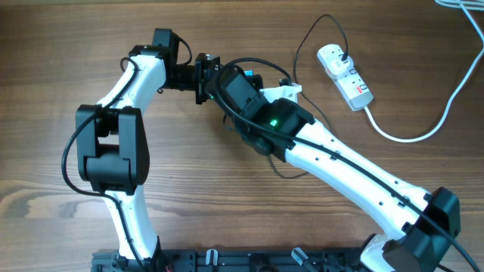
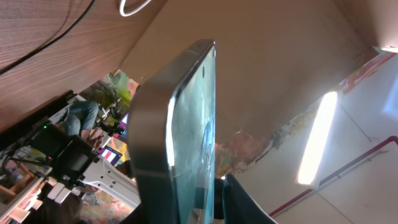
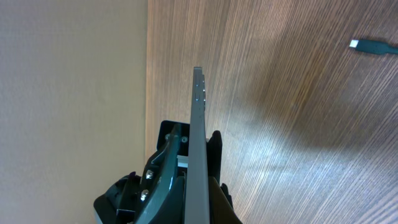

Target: Plug charger to phone and switch on socket

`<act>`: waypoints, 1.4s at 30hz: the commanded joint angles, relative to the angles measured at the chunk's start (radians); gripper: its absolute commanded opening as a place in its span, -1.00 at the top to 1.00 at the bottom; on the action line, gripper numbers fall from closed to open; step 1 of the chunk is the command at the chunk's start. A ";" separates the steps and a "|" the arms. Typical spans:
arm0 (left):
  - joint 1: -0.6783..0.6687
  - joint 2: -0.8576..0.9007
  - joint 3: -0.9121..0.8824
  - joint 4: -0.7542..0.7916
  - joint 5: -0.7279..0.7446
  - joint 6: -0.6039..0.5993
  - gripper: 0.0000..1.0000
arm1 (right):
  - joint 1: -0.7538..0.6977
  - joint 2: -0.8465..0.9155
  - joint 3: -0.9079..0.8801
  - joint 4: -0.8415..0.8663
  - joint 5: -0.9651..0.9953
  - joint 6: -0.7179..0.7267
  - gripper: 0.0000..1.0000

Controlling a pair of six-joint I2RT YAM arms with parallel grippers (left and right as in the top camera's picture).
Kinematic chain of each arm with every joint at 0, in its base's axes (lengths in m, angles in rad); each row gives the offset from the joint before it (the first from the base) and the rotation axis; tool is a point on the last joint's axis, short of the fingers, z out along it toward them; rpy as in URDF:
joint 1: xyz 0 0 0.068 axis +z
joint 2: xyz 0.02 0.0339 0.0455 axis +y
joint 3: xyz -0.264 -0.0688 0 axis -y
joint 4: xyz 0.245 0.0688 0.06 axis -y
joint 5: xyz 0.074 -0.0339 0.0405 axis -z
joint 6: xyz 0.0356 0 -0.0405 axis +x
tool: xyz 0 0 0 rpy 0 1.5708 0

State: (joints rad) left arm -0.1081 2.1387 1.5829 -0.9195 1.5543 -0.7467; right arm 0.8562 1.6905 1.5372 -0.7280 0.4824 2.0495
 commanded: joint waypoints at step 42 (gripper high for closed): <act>0.016 -0.352 0.003 0.137 -0.879 0.267 0.92 | -0.304 -0.262 -0.006 -0.337 -0.291 -1.404 -0.99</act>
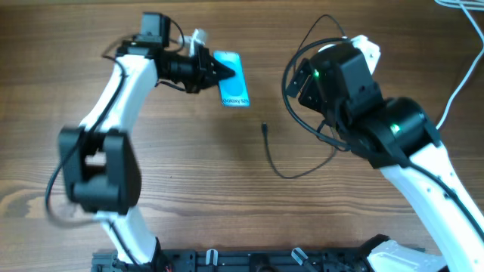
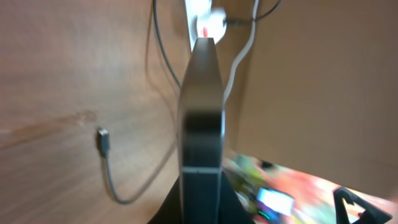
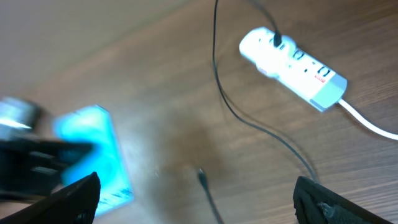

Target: Plug charger to phone and switch on socket

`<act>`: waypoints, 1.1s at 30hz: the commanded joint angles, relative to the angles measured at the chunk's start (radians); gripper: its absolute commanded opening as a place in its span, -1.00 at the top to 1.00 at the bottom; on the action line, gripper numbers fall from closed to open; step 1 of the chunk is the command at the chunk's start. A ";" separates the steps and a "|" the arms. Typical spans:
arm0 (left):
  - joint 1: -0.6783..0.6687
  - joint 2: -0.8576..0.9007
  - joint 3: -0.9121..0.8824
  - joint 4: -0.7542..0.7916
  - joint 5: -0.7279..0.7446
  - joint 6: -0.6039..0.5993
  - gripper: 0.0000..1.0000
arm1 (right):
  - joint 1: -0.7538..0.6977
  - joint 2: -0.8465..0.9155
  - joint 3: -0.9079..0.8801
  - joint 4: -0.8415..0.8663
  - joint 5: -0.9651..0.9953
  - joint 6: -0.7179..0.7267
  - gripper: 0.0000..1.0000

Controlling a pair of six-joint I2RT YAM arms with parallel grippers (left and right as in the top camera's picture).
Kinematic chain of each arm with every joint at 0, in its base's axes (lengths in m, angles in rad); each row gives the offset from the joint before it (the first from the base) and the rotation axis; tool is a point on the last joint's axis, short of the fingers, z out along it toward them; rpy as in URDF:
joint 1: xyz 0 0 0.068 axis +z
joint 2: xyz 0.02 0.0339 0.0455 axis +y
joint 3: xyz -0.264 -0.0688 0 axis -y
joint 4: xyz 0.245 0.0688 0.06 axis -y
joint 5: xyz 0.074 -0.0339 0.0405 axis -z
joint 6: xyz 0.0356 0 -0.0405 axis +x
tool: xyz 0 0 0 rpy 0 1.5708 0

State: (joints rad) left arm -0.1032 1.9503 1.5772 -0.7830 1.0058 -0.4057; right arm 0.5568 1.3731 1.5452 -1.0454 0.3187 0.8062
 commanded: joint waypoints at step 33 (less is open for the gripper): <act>0.274 -0.233 0.008 -0.317 -0.771 -0.231 0.92 | -0.005 0.699 -0.144 0.193 -0.391 -0.387 0.02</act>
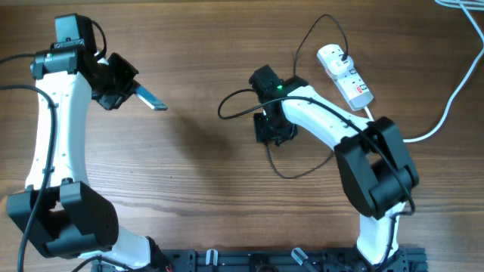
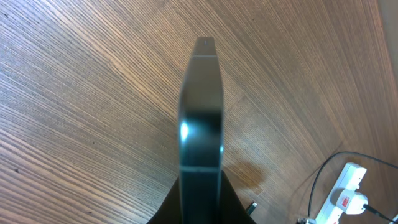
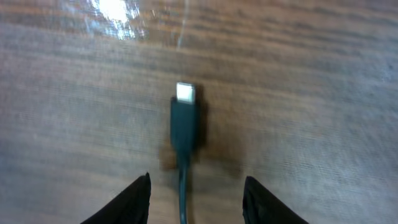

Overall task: Plug charger to phone and switch on socket
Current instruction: 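Grasp the black USB-C cable near its plug with the right gripper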

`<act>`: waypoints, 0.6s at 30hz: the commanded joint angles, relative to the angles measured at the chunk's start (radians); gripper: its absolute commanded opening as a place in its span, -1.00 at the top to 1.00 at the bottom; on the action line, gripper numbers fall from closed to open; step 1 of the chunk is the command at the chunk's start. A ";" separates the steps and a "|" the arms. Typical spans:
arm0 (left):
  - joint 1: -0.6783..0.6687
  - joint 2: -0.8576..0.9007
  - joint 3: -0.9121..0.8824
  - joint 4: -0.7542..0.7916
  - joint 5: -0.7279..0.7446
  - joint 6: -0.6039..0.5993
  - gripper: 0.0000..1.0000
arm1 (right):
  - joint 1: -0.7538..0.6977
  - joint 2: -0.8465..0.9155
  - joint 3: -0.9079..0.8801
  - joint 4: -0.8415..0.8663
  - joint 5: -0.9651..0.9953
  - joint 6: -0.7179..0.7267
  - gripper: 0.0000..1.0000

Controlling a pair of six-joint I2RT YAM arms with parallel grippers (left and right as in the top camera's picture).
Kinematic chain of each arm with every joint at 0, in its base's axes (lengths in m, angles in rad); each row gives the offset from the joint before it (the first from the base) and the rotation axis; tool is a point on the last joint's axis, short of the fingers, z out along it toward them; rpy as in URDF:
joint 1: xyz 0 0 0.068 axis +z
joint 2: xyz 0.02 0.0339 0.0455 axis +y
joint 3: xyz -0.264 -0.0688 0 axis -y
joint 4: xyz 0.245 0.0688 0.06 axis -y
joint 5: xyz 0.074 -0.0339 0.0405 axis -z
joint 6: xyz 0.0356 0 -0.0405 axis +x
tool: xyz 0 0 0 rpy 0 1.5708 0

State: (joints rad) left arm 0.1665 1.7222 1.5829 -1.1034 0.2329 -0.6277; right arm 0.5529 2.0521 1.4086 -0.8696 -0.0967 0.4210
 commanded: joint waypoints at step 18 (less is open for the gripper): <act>0.004 -0.005 0.003 0.006 0.002 -0.009 0.92 | 0.059 0.030 -0.009 0.029 0.162 0.133 0.17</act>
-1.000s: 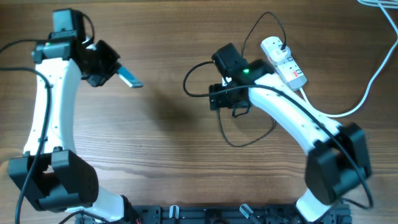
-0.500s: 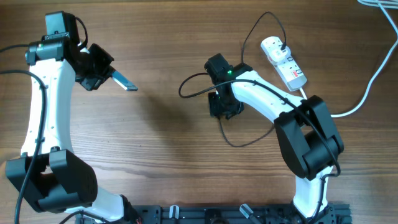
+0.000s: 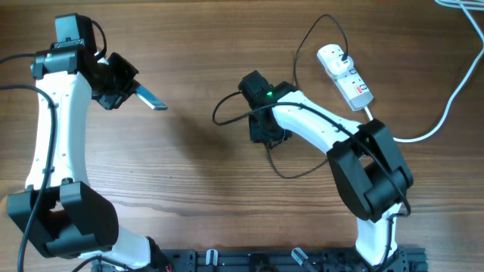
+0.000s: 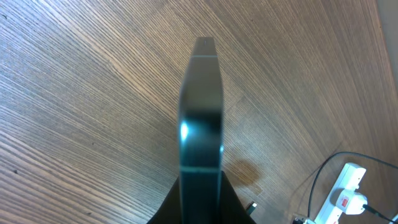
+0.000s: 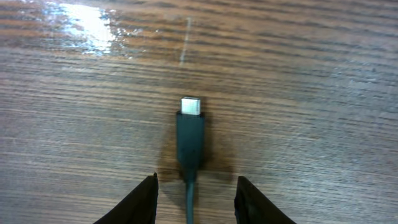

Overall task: Plug charger to phone and switch on socket
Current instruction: 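Grasp the black USB-C cable near its plug with the right gripper, then lift the cable plug with the right gripper toward the phone's bottom port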

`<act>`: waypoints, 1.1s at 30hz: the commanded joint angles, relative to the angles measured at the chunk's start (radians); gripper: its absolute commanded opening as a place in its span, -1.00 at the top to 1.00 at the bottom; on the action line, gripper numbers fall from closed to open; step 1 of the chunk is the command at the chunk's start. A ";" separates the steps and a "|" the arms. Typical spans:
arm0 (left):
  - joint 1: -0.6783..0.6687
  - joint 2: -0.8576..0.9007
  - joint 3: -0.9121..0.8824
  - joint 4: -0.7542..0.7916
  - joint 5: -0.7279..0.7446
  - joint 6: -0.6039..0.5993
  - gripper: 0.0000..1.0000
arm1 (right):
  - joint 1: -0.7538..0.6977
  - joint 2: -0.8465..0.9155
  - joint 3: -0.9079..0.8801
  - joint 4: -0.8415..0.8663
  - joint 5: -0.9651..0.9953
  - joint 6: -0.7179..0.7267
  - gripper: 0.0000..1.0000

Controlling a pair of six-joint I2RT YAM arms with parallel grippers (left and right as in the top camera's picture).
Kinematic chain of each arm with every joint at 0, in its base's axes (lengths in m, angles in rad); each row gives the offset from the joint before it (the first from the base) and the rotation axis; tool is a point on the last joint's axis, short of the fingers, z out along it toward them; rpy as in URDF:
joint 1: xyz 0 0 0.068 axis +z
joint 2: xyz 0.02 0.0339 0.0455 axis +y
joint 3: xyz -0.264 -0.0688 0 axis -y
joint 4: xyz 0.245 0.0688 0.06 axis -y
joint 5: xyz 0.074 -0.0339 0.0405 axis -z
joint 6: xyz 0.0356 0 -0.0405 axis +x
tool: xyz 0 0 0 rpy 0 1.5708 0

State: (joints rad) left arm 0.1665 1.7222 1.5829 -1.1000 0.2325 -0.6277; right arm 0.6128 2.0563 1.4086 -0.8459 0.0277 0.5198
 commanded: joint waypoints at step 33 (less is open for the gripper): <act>0.004 -0.005 0.003 0.013 0.028 -0.009 0.92 | -0.001 0.059 0.002 0.022 0.024 0.022 0.91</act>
State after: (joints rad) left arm 0.1661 1.7222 1.5829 -1.0992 0.2329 -0.6277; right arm 0.6117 2.0743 1.4097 -0.8234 0.0425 0.5377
